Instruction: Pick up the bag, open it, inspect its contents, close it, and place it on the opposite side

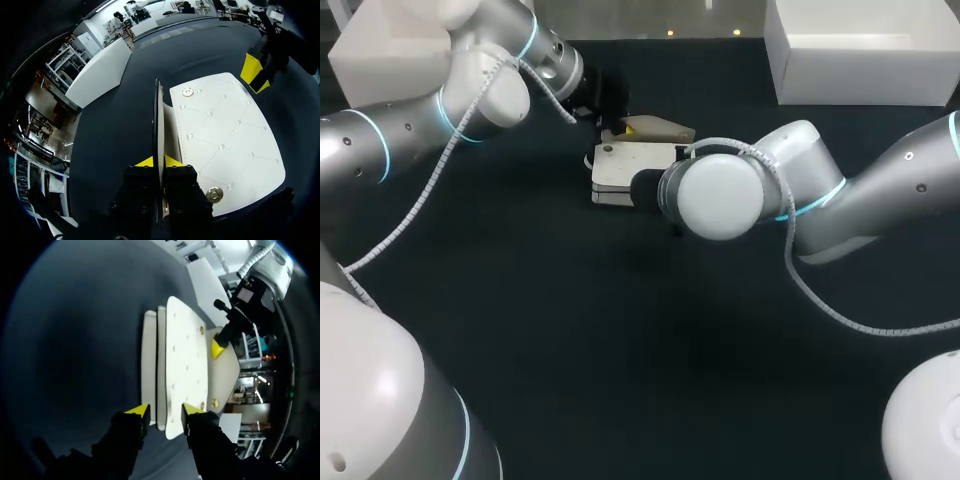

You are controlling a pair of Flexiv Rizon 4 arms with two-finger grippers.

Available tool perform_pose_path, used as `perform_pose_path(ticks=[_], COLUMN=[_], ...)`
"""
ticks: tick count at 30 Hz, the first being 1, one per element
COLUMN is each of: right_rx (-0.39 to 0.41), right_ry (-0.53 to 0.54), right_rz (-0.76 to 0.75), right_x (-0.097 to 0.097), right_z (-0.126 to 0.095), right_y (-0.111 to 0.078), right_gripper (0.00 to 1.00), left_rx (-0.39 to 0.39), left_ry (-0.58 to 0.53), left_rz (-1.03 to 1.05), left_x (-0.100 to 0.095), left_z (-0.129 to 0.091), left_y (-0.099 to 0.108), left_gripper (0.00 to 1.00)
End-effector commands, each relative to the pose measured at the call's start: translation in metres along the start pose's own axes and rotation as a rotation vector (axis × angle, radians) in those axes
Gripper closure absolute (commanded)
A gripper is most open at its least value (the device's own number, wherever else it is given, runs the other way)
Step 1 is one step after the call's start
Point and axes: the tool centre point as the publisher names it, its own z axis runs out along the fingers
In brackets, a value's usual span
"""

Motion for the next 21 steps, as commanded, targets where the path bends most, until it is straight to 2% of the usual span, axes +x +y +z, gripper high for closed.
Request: perform_pose_path(ticks=[1, 17, 21], right_rx=[-0.011, -0.038, -0.038], right_ry=[-0.003, -0.01, -0.006], right_rz=[0.006, 0.029, 0.031], right_x=[0.0, -0.008, -0.008], right_z=[0.009, 0.024, 0.027], right_y=[-0.002, -0.004, -0.004], right_gripper=[0.63, 0.71, 0.76], left_rx=[0.006, 0.015, 0.013], left_ry=[0.003, 0.011, 0.014], left_rz=[0.005, 0.003, 0.002], left_x=[-0.001, 0.002, 0.003], left_z=[0.0, 0.001, 0.001], left_y=[0.001, 0.0, 0.001], left_gripper=[1.0, 1.0, 1.0])
